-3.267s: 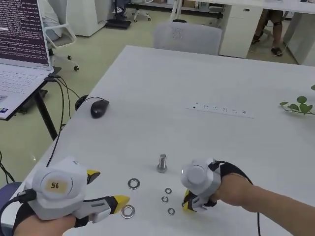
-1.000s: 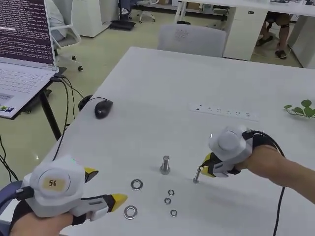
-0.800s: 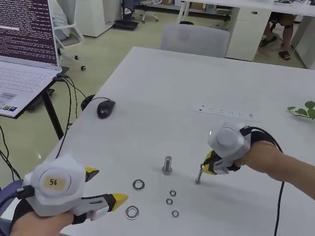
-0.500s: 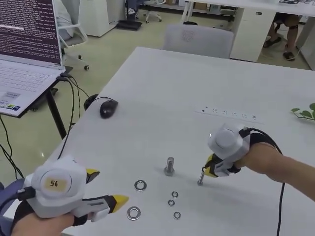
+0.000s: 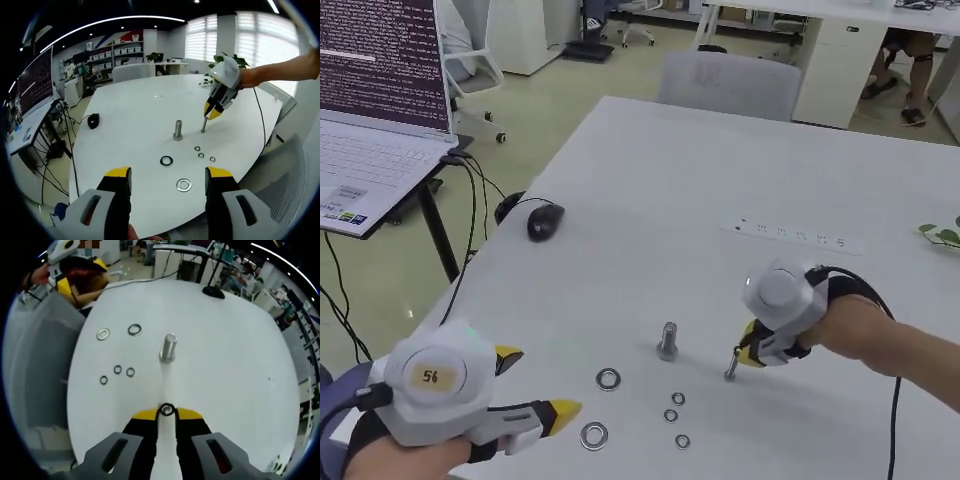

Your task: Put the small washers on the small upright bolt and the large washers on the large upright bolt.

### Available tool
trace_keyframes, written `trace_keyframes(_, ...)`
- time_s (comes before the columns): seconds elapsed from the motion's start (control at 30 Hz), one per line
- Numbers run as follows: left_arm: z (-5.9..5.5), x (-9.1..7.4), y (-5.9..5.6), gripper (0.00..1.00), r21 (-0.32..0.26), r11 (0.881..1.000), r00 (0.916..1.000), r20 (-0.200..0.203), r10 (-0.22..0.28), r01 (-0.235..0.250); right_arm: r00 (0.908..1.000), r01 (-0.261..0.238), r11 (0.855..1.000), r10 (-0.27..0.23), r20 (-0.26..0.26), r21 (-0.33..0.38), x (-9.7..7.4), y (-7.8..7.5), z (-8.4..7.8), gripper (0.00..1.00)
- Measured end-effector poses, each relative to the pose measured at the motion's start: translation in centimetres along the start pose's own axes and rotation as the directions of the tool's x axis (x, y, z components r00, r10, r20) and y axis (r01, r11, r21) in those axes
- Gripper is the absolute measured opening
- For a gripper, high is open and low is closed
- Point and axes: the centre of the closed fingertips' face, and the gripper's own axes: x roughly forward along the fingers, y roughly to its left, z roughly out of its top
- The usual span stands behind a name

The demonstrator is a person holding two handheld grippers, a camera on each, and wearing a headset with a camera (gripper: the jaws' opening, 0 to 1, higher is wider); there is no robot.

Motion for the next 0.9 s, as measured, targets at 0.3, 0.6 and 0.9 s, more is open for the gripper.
trace_keyframes(0.3,0.1,0.0,0.3,0.59,0.000,1.000,1.0000,0.000,0.003,-0.003,0.9995,-0.015,1.000,0.015,-0.027,-0.016,1.1,0.1,-0.4,0.13)
trace_keyframes(0.6,-0.5,-0.4,0.8,0.59,-0.007,1.000,0.9999,-0.008,0.015,-0.015,0.9965,-0.036,0.999,0.036,-0.075,-0.002,3.2,0.3,-2.0,0.09)
trace_keyframes(0.9,-0.9,-0.7,1.0,0.59,-0.016,1.000,0.9997,-0.012,0.023,-0.023,0.9962,-0.041,0.996,0.046,-0.073,0.075,4.8,0.6,-2.7,0.07)
